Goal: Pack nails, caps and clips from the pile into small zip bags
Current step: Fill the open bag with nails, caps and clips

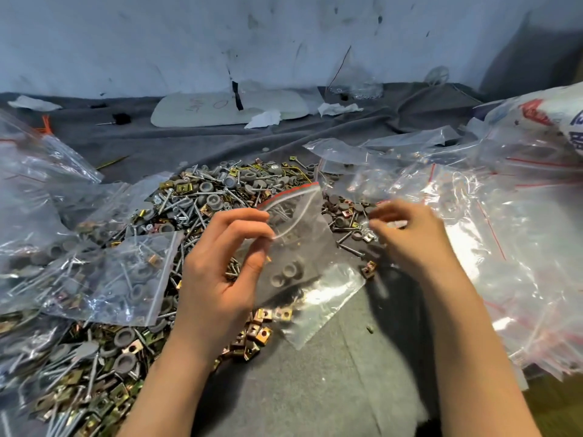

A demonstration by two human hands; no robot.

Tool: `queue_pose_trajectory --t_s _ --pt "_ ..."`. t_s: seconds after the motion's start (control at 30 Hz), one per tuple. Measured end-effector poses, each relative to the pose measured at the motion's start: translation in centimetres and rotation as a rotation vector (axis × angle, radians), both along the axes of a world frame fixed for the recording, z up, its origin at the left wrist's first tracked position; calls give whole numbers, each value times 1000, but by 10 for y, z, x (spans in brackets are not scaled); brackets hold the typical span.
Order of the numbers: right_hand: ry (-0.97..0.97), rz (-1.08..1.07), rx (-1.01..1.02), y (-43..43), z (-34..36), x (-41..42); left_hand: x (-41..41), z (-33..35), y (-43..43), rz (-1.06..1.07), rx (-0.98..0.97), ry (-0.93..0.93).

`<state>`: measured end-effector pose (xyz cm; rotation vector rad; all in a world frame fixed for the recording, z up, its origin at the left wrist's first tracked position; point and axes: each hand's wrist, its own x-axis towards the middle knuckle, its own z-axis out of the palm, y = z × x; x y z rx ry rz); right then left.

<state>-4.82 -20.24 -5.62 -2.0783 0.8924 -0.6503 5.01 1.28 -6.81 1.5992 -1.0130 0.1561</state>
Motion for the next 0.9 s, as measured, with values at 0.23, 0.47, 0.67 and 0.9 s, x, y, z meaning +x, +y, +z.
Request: queue_pose_trajectory --t_s 0.23,0.47,0.67,0.9 --pt "305 -14 -96 -2 -16 10 0 2 2 39 -62 39" --pt "304 -20 -79 -6 -17 12 -2 8 5 155 -352 235" --pt "198 5 -20 -8 -21 12 6 16 12 178 -647 337" --pt "-435 203 403 6 2 6 1 15 8 -81 -400 363"
